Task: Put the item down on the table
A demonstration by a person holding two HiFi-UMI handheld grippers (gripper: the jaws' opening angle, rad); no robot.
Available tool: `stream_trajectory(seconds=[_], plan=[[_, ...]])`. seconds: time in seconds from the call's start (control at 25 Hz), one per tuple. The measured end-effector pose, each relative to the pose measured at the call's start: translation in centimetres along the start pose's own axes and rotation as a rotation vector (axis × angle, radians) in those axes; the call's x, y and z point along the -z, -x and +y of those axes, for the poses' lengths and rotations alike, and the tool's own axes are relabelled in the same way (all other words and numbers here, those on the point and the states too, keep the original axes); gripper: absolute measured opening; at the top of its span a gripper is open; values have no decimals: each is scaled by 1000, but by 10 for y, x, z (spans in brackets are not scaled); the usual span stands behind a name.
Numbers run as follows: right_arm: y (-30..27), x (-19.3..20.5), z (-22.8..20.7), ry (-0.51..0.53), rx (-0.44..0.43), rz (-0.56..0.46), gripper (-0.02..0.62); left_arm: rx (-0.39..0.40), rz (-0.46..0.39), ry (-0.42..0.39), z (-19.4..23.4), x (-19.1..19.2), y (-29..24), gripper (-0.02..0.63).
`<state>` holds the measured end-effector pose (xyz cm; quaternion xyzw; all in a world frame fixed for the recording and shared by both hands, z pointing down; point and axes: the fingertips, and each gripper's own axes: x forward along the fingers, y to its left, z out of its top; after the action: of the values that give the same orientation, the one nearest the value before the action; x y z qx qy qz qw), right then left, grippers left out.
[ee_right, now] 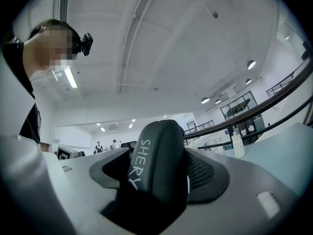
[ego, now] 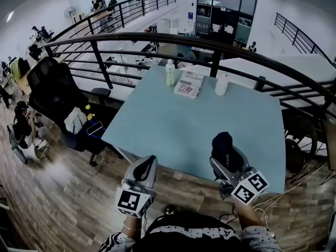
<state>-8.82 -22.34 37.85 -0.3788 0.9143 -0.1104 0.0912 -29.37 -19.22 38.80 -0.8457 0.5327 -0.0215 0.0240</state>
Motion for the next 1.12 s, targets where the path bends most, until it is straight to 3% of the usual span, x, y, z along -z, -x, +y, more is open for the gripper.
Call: stream_trajectory(seconds=[0.68, 1.12], plan=[[-15, 15, -26, -3, 135, 36, 354, 84, 13, -1, 29, 8, -36, 0], [-53, -1, -81, -10, 78, 23, 354, 19, 20, -28, 39, -6, -79, 0]])
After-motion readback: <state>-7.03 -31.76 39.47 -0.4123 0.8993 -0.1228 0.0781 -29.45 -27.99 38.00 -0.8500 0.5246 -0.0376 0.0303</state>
